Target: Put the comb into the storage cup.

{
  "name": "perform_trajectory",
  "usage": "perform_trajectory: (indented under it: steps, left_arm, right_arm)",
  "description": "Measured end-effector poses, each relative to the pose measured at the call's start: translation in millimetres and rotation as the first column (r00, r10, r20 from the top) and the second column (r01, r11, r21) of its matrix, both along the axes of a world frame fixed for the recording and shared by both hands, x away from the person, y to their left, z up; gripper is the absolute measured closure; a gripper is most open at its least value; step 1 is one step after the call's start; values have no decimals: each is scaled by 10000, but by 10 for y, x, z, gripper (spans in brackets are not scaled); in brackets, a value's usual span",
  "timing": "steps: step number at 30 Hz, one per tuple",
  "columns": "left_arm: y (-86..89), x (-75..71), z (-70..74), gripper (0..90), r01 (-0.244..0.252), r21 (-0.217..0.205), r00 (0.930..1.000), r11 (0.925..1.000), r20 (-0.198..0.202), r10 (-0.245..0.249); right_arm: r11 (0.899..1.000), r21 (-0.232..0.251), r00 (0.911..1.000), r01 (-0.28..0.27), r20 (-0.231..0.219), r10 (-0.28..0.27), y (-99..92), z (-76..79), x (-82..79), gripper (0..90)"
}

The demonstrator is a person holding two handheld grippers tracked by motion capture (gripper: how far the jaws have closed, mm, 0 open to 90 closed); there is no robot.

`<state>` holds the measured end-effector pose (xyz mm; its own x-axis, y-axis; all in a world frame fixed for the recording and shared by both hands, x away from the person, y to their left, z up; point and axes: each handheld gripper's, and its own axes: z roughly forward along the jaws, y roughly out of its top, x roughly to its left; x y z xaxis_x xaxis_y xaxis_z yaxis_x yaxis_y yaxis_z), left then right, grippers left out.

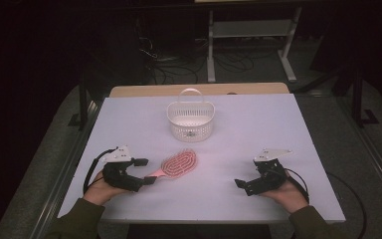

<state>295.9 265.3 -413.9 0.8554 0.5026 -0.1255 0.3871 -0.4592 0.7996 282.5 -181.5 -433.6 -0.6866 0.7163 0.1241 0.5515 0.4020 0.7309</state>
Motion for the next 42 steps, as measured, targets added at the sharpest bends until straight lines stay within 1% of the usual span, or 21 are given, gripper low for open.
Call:
perform_trajectory:
  steps: [3,5,6,7,8,15,19,24,27,29,38,42]
  left_arm:
    - [28,2,-15,119,-162,-142,9999,9998,-5,162]
    - [36,19,-24,44,-292,-237,9996,9993,-66,291]
    - [43,25,-27,8,-341,-241,9994,9991,-12,341]
    - [50,28,-29,0,-377,-240,9993,9990,22,378]
    - [56,31,-34,0,-425,-277,9991,9987,86,427]
    - [72,36,-39,0,-430,-396,9990,9983,65,433]
    - [73,37,-41,0,-413,-293,9991,9987,126,417]
    - [83,45,-33,0,-455,-335,9988,9984,156,460]
    - [92,55,-30,0,-501,-349,9987,9981,87,505]
    - [92,59,-26,0,-416,-335,9991,9986,62,418]
    - [75,65,2,0,-316,-286,9995,9991,48,318]
    - [53,65,8,0,-210,-193,9997,9996,119,213]
  right_arm:
    - [10000,2,10000,-5,-19,5,9,-4,1,0]
    - [10000,-20,10000,-42,-11,42,14,-6,2,0]
    - [10000,-23,10000,-47,-10,47,17,-6,2,0]
    - [10000,-15,10000,-47,-19,47,19,-7,3,0]
    - [10000,-18,10000,-50,-17,50,18,-8,4,0]
    - [10000,0,10000,-40,-38,40,11,-7,5,0]
    - [10000,18,10000,-39,-20,39,11,-7,2,0]
    - [10000,28,10000,-64,-23,64,11,-14,2,0]
    - [10000,36,10000,-81,-55,81,10,-19,5,0]
    - [10000,48,9999,-67,-84,68,14,-25,9,0]
    - [10000,38,10000,-65,-72,65,15,-24,11,0]
    - [10000,17,9999,-75,-83,75,20,-25,9,0]
